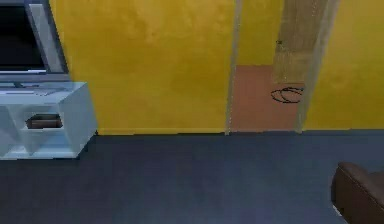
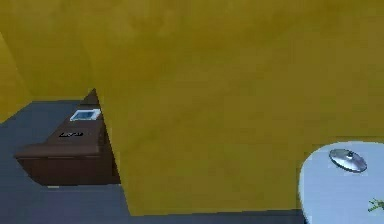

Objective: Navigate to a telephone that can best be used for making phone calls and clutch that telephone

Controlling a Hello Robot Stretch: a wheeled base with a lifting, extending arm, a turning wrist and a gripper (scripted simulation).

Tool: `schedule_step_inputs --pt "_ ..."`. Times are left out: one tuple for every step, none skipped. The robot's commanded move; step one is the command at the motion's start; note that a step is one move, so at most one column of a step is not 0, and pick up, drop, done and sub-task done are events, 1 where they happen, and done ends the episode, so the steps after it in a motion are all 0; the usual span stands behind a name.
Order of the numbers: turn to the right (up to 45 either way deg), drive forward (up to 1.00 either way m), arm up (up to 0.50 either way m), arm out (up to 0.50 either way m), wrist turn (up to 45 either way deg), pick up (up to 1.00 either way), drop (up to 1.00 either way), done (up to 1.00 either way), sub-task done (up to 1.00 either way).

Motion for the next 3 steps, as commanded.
schedule_step_inputs --pt "-45.0 0.0 0.0 0.0 0.0 0.0 0.0 0.0 0.0" --pt "-45.0 0.0 0.0 0.0 0.0 0.0 0.0 0.0 0.0" --pt "0.0 0.2 0.0 0.0 0.0 0.0 0.0 0.0 0.0"
